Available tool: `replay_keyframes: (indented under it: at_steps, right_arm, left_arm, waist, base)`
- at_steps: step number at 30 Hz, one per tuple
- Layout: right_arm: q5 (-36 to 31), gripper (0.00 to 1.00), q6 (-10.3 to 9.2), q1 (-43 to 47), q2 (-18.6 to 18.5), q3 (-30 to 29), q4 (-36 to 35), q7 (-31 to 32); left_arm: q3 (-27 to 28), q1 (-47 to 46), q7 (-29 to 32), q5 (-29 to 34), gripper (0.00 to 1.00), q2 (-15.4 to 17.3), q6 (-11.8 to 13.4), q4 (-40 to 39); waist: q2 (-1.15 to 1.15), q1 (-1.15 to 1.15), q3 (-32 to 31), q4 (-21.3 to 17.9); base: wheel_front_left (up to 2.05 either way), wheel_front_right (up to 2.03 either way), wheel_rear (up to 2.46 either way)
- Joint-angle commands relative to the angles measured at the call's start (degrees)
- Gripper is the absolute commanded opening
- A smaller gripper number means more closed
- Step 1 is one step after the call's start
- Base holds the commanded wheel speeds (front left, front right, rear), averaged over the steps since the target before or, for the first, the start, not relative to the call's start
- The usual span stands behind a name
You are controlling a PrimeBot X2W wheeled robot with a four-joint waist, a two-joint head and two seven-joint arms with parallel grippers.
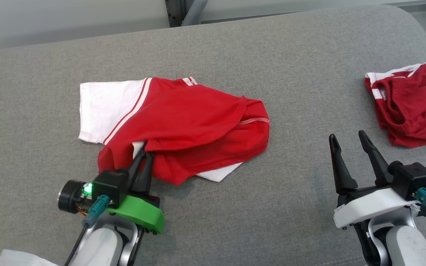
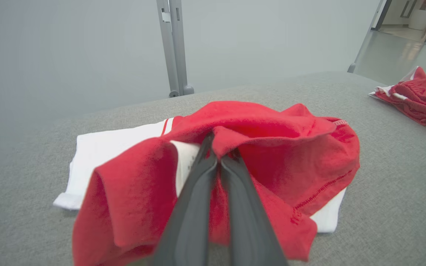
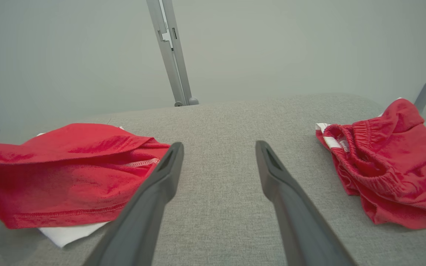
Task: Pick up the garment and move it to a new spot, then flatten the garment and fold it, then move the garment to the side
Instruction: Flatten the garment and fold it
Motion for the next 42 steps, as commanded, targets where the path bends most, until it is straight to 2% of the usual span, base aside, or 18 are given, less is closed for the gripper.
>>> replay_keyframes:
  at_steps: [1,5,9,12,16,23,29,30,31,33,34,35,36,37,42]
  right_arm:
    - [0.28,1.0,-0.06,-0.05,0.06,0.03,0.07,-0.42]
    - [0.55,1.0,-0.06,-0.11,0.25,0.31,0.41,-0.47]
    - [0.73,1.0,-0.06,-0.39,0.46,0.74,0.91,-0.62]
    - [0.94,1.0,-0.06,-0.85,0.6,0.98,1.12,-1.07]
    - [1.13,1.0,-0.06,-1.39,0.79,1.03,1.47,-1.44]
    - [1.49,1.0,-0.06,-2.75,1.18,1.06,1.99,-2.27]
    - [2.25,1.0,-0.06,-3.49,1.48,1.1,2.86,-3.47]
    - [2.31,1.0,-0.06,-3.55,1.53,1.07,3.05,-3.67]
    - [2.55,1.0,-0.06,-3.93,1.64,0.66,3.7,-4.38]
    - [2.61,1.0,-0.06,-4.25,1.69,0.75,4.11,-4.64]
    - [2.65,1.0,-0.06,-4.57,1.7,0.88,4.25,-4.68]
    - [2.67,1.0,-0.06,-4.85,1.68,0.94,4.38,-4.82]
    - [2.63,1.0,-0.06,-5.04,1.69,0.99,4.5,-4.74]
    - [2.6,1.0,-0.06,-5.16,1.69,0.99,4.58,-4.78]
    - [1.96,1.0,-0.06,-5.93,1.6,1.08,4.9,-4.33]
  left_arm:
    - [0.57,-0.96,-0.3,0.42,0.0,0.93,0.54,-1.96]
    - [1.22,-1.77,0.75,1.44,0.0,2.61,1.39,-9.75]
    - [-0.36,-3.02,2.98,2.08,0.0,3.09,0.26,-16.71]
    - [-2.8,-4.68,4.39,2.39,0.0,2.17,-1.12,-20.09]
    - [-6.76,-8.25,5.39,2.64,0.0,-0.46,-3.19,-20.66]
    - [-14.63,-14.69,5.14,1.76,0.0,-4.84,-5.63,-13.82]
    - [-18.23,-17.49,4.28,-1.13,0.0,-6.21,-6.07,0.26]
    - [-18.75,-17.82,4.07,-1.29,0.0,-6.28,-5.99,2.63]
    - [-20.93,-17.77,2.62,-2.92,0.0,-6.53,-6.14,10.08]
    - [-22.14,-17.65,1.56,-3.59,0.0,-6.59,-6.26,12.63]
    - [-22.45,-17.43,0.83,-4.56,0.07,-6.61,-6.29,13.3]
    - [-22.88,-17.19,0.11,-5.52,0.4,-6.62,-6.18,13.66]
    - [-23.22,-17.14,-0.59,-5.95,0.89,-6.6,-5.71,13.95]
    - [-23.66,-17.12,-1.23,-6.67,1.0,-6.61,-5.51,14.02]
    - [-24.86,-17.35,-3.29,-8.8,1.0,-6.63,-5.11,13.19]
  waist:
    - [0.0,0.0,-0.37,0.33]
    - [0.0,0.0,-0.97,0.6]
    - [0.0,0.0,-1.33,0.36]
    - [0.0,0.0,-1.21,-0.45]
    - [0.0,0.0,-0.66,-2.24]
    - [0.0,0.0,1.81,-7.14]
    - [0.0,0.0,5.23,-10.46]
    - [0.0,0.0,5.75,-10.67]
    - [0.0,0.0,7.12,-10.45]
    - [0.0,0.0,7.49,-9.83]
    - [0.0,0.0,7.64,-9.46]
    - [0.0,0.0,7.67,-8.98]
    - [0.0,0.0,7.63,-8.43]
    - [0.0,0.0,7.58,-7.85]
    - [0.0,0.0,6.98,-5.23]
  base:
    - [0.0,0.0,0.0]
    - [0.0,0.0,0.0]
    - [0.0,0.0,0.0]
    - [0.0,0.0,0.0]
    - [0.0,0.0,0.0]
    - [0.0,0.0,0.0]
    - [0.0,0.0,0.0]
    - [0.0,0.0,0.0]
    - [0.0,0.0,0.0]
    - [0.0,0.0,0.0]
    - [0.0,0.0,0.0]
    - [0.0,0.0,0.0]
    - [0.0,0.0,0.0]
    - [0.0,0.0,0.0]
    - [0.0,0.0,0.0]
